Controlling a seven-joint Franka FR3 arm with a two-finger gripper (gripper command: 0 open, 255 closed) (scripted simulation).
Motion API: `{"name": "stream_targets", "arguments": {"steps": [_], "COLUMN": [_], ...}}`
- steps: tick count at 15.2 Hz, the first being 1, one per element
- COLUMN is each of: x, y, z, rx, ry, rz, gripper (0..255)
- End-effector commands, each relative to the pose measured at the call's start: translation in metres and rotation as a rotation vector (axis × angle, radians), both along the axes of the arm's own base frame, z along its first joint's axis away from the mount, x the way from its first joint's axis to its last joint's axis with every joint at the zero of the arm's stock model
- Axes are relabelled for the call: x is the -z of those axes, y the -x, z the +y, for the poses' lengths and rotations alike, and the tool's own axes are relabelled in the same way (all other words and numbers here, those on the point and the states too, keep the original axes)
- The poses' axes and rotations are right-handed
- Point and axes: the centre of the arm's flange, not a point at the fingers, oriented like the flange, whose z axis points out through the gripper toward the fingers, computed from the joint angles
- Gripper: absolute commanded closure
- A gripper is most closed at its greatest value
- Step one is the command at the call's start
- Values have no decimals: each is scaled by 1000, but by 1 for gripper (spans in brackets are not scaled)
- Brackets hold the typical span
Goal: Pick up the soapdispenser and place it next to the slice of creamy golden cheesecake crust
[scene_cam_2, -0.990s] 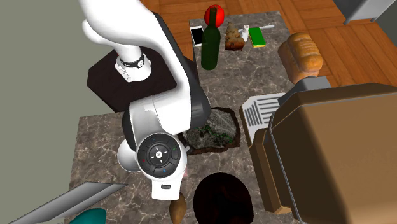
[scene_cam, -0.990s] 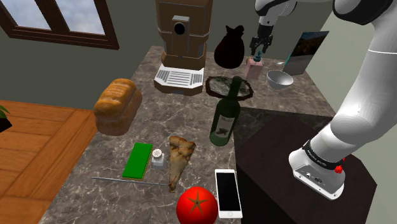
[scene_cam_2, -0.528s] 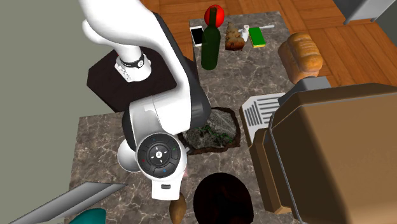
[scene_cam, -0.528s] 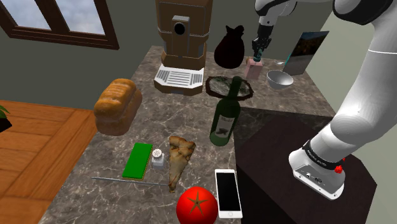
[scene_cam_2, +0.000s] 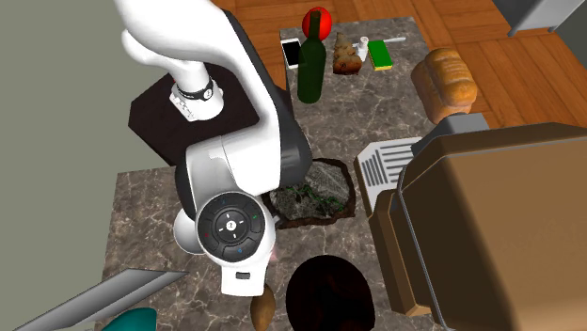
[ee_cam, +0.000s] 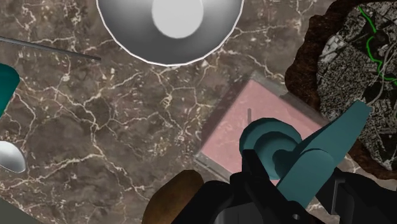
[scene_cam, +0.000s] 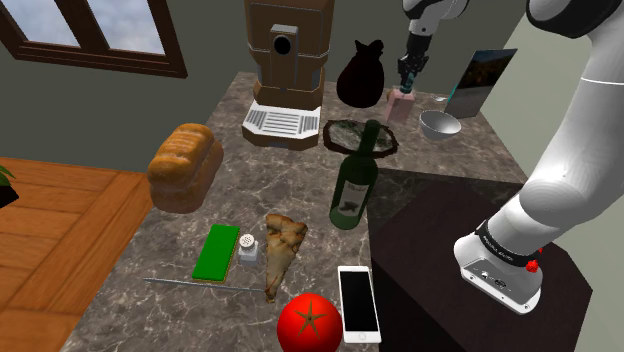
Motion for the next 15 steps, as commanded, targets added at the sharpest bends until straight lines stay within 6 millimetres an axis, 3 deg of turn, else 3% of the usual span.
{"name": "stream_targets", "arguments": {"steps": [1, 15], "x": [-11, -84], "y": [-1, -1], "z": [0, 0], "rx": [0, 0], "ry": [0, 0], "rz": [0, 0], "gripper": [255, 255]}}
